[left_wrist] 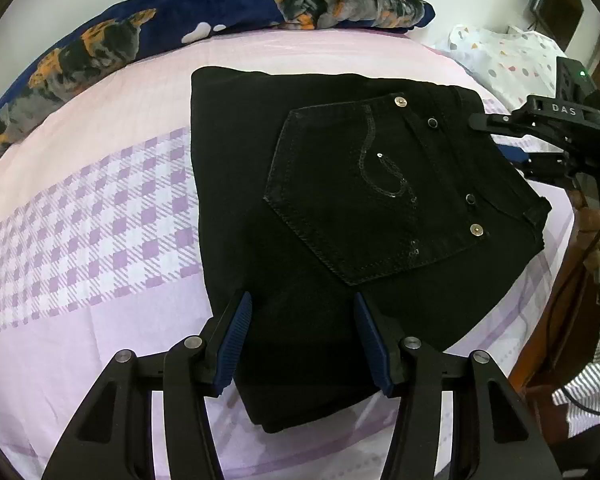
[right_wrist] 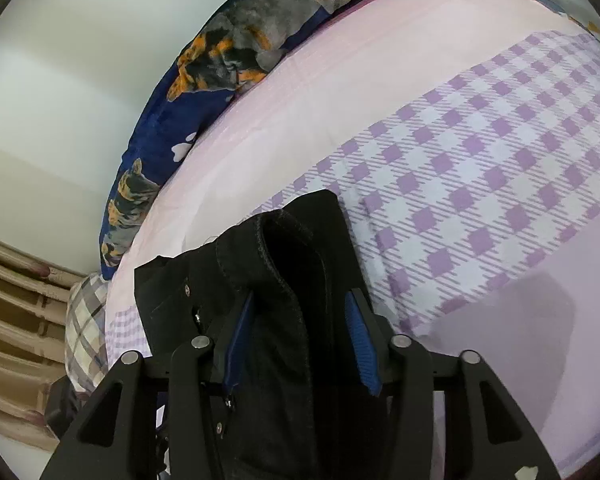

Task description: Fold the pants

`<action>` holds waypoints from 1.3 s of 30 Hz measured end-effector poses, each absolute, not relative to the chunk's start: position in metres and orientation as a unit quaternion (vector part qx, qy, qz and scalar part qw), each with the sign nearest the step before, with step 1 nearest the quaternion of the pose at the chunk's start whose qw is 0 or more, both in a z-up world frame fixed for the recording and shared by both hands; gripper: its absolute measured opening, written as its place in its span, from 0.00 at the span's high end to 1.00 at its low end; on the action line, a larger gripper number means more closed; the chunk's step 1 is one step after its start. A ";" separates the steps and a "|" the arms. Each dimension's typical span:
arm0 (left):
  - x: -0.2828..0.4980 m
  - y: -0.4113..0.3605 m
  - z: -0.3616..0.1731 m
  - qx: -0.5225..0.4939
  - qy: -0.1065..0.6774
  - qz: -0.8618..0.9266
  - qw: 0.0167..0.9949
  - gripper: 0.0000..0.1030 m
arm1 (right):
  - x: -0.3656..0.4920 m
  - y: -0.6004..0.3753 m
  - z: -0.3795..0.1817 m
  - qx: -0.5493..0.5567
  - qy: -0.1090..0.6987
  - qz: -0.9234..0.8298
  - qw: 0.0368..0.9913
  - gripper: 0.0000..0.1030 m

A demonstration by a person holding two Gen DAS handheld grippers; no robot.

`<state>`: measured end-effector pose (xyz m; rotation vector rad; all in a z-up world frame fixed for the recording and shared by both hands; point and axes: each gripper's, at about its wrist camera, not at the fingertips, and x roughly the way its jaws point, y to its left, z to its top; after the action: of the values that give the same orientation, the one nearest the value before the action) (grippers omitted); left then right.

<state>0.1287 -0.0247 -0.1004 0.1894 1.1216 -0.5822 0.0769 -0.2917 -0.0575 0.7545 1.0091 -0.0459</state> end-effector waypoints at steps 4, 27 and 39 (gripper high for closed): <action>0.130 -0.028 -0.098 0.094 0.522 -0.269 0.804 0.48 | 0.074 -0.284 -0.039 0.311 0.457 -0.025 0.833 0.95; 0.126 -0.060 -0.097 0.144 0.512 -0.287 0.796 0.48 | 0.074 -0.258 -0.017 0.257 0.457 -0.026 0.851 0.95; 0.120 -0.054 -0.095 0.126 0.514 -0.291 0.797 0.47 | 0.030 -0.245 -0.049 0.236 0.501 -0.061 0.830 0.97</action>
<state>0.1199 -0.0537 -0.0950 0.2713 1.1031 -0.6259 0.0301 -0.2449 -0.0491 0.4999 1.0639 -0.1297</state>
